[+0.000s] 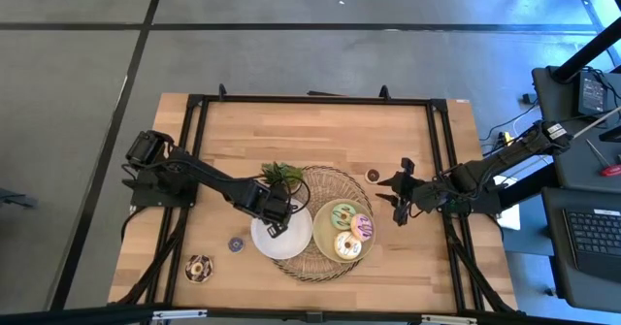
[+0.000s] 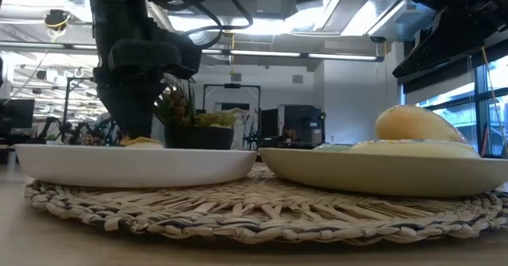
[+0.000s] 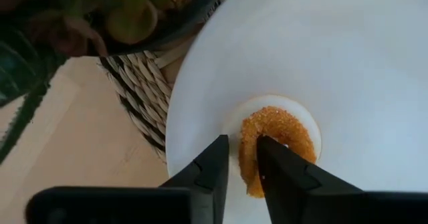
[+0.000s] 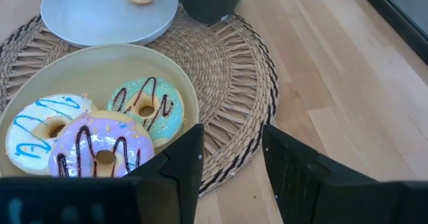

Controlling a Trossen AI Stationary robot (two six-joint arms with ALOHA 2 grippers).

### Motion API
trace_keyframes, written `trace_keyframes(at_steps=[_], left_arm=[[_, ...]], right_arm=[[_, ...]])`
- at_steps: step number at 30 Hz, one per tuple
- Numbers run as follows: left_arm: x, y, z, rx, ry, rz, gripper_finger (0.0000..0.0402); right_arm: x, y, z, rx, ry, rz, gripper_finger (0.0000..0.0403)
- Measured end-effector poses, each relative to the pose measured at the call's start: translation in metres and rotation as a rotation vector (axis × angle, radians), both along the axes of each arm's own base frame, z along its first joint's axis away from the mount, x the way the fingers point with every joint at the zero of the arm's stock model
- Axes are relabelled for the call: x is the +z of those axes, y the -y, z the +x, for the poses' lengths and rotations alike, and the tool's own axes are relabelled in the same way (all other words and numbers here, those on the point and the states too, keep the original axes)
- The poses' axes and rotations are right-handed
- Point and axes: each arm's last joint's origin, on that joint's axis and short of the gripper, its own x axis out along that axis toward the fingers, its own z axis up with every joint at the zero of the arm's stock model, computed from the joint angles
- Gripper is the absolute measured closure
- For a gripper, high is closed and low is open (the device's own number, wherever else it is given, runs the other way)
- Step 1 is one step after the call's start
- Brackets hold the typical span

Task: Pick & Place donuts
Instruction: Put the small orange donut on the white plate, then put the small purple donut on the white plate

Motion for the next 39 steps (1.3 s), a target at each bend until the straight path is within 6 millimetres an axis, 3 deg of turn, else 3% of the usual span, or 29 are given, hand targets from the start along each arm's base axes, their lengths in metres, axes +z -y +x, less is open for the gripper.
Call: trace_keyframes(at_steps=[19,31,35,39], left_arm=[[0.009,-0.004,-0.004,-0.076,-0.020,-0.036,0.0189],[0.046,-0.008,-0.028,-0.073,0.011,-0.060,0.0181],[0.051,0.005,-0.032,0.015,0.064,-0.108,0.0181],[0.051,0.026,-0.040,-0.009,0.049,-0.144,0.0178]], right_arm=[[0.000,0.000,0.000,0.000,0.000,0.001,0.0249],[0.000,0.000,0.000,0.005,-0.001,0.008,0.0249],[0.000,0.000,0.000,0.006,-0.001,0.008,0.0249],[0.000,0.000,0.000,0.006,-0.002,0.007,0.0249]])
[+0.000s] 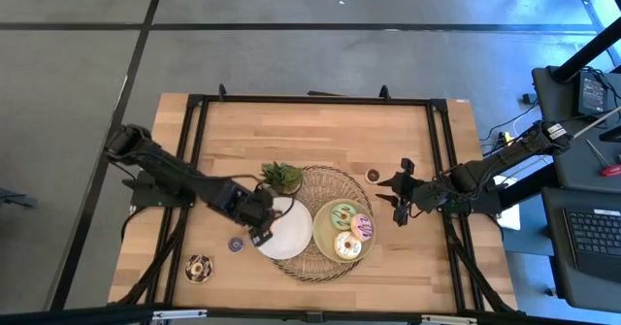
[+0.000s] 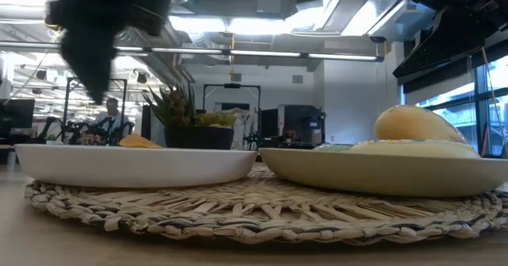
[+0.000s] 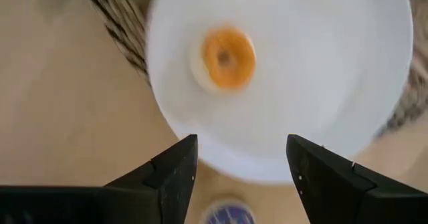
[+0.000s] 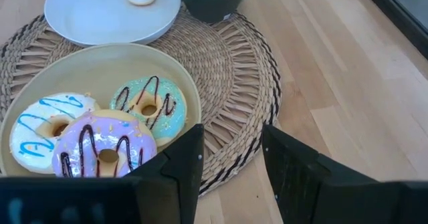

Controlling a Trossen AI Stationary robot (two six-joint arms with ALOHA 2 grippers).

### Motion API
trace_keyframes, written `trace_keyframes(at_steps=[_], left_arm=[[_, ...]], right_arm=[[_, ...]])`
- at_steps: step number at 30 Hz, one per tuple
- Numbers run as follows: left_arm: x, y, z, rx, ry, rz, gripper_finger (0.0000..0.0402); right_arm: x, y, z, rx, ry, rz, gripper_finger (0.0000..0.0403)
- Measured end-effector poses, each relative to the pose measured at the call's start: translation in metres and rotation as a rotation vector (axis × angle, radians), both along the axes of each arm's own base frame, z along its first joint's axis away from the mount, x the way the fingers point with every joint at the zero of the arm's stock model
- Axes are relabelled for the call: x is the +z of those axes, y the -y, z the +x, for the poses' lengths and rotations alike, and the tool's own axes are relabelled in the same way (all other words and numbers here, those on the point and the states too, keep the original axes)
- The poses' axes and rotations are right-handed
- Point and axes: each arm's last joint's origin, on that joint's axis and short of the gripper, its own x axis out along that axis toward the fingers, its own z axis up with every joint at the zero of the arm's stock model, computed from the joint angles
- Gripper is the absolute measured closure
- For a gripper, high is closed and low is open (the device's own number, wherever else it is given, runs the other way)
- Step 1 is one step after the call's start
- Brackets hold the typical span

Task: Pick & Place donuts
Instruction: Put the small purple donut on the white plate

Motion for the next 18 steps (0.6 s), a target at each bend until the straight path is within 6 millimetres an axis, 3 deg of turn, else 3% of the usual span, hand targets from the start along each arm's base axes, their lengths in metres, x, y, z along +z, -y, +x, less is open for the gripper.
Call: trace_keyframes(at_steps=[6,18], left_arm=[[-0.003,0.031,-0.022,0.148,-0.044,-0.013,0.0181],[-0.015,0.077,-0.049,0.292,0.074,0.071,0.0181]], right_arm=[[0.000,0.000,0.000,0.000,0.000,0.000,0.0249],[0.001,0.000,0.001,-0.003,0.012,0.007,0.0249]])
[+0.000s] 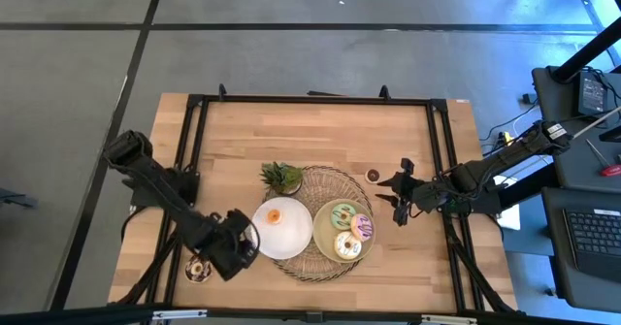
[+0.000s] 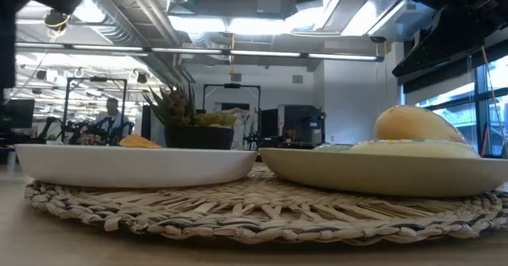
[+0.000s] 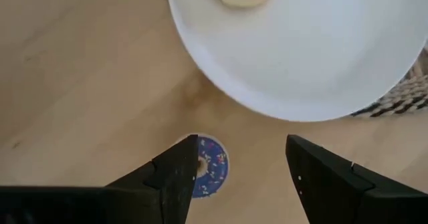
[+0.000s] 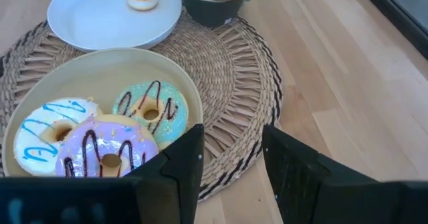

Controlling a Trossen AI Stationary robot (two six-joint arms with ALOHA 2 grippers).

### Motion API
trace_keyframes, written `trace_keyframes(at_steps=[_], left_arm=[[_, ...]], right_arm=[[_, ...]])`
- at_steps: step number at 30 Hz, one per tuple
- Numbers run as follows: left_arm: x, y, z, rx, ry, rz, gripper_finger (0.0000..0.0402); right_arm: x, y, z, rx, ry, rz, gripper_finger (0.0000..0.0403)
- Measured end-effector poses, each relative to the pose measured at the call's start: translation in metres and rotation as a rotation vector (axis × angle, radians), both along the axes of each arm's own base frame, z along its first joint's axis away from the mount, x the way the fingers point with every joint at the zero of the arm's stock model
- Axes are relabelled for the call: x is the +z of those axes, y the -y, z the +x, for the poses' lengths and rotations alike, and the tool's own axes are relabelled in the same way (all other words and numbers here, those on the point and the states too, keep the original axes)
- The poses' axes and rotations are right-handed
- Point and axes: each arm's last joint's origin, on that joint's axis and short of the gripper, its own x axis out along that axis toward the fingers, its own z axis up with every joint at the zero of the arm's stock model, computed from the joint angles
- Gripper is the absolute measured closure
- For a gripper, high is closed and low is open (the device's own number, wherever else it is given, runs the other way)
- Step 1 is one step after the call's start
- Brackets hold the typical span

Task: Pick & Place donuts
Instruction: Put the small purple donut on the white plate

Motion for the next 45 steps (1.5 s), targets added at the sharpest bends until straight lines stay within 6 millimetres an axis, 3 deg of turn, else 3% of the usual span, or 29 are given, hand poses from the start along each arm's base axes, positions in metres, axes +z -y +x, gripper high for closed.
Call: trace_keyframes(at_steps=[7,12,26,36,45], left_arm=[[-0.021,0.009,-0.006,0.070,-0.132,0.010,0.0183],[-0.025,0.006,-0.011,0.153,-0.192,0.032,0.0192],[-0.027,0.008,-0.010,0.235,-0.182,-0.005,0.0236],[-0.049,0.012,-0.006,0.231,-0.242,0.062,0.0250],[-0.059,0.017,-0.003,0.243,-0.289,0.013,0.0257]], right_arm=[[0.000,0.000,0.001,-0.011,0.003,0.015,0.0249],[0.000,0.000,0.001,-0.011,0.004,0.016,0.0249],[0.000,0.000,0.001,-0.011,0.005,0.016,0.0249],[0.000,0.000,0.001,-0.011,0.004,0.015,0.0249],[0.000,0.000,0.001,-0.012,0.004,0.015,0.0249]])
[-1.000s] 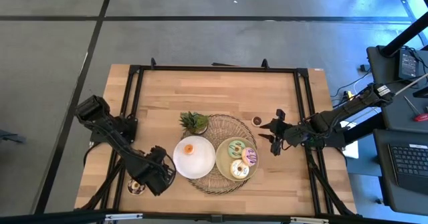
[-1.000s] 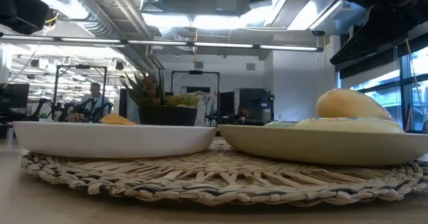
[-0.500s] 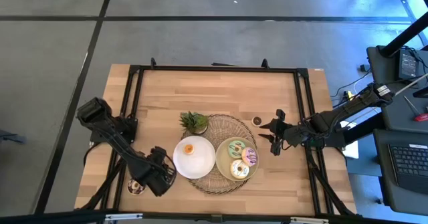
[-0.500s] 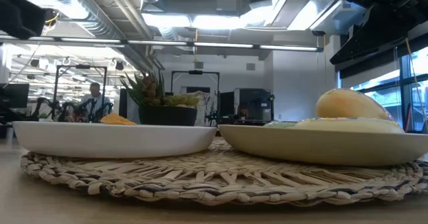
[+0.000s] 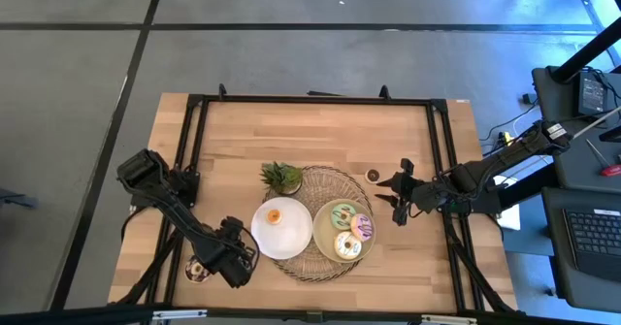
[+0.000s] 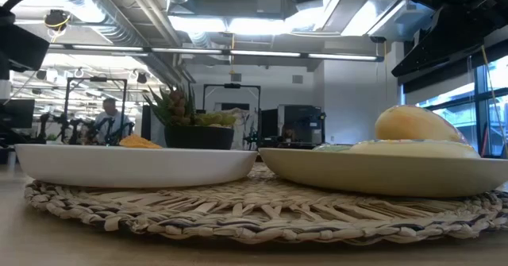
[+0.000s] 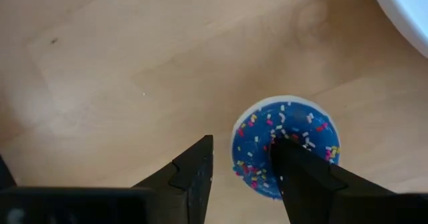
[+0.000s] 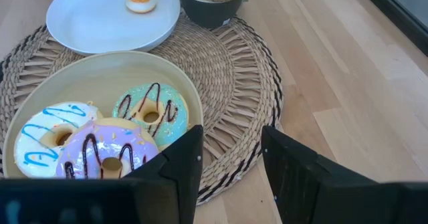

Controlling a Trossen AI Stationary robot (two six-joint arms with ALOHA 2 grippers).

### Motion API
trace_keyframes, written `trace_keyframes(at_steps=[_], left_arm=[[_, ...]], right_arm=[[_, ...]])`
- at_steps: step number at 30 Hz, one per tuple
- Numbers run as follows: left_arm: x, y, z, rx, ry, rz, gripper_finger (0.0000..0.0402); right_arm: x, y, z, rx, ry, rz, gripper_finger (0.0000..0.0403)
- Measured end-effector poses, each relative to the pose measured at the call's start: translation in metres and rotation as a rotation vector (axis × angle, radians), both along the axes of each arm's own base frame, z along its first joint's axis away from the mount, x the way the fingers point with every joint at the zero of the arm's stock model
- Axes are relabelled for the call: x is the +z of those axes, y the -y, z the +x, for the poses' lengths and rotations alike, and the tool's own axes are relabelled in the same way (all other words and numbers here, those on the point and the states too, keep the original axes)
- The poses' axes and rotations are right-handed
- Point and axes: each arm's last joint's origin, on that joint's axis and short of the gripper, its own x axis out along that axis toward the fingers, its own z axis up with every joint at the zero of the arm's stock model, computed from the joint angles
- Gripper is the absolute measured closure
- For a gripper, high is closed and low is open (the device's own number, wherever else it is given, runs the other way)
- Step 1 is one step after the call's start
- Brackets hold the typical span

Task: Pick & Place donuts
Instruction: Put the small purple donut on the white plate

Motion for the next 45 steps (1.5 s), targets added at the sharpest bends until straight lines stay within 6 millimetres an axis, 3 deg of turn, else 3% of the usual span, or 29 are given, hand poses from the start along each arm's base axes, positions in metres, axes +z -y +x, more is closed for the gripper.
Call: trace_keyframes(at_steps=[12,18,22,26,30,35,45], left_arm=[[0.001,0.000,0.000,-0.060,-0.009,-0.006,0.0329],[0.019,-0.006,-0.006,-0.046,0.000,-0.011,0.0362],[0.036,-0.013,-0.005,-0.061,0.148,0.043,0.0375],[0.050,-0.022,0.010,-0.155,0.357,0.140,0.0378],[0.051,-0.029,0.038,-0.282,0.443,0.142,0.0379],[0.039,-0.047,0.068,-0.355,0.413,0.080,0.0379],[0.028,-0.062,0.086,-0.391,0.374,-0.014,0.0380]], right_arm=[[0.000,0.000,0.000,0.001,-0.001,-0.002,0.0249],[0.000,0.000,0.000,0.002,-0.002,-0.004,0.0249],[0.000,0.000,0.000,0.002,-0.002,-0.004,0.0249],[0.000,0.000,0.000,0.002,-0.002,-0.004,0.0249],[0.000,0.000,0.000,-0.004,0.001,-0.008,0.0249],[0.000,0.000,0.000,-0.005,0.001,-0.009,0.0249],[0.000,0.000,0.000,-0.005,0.000,-0.008,0.0249]])
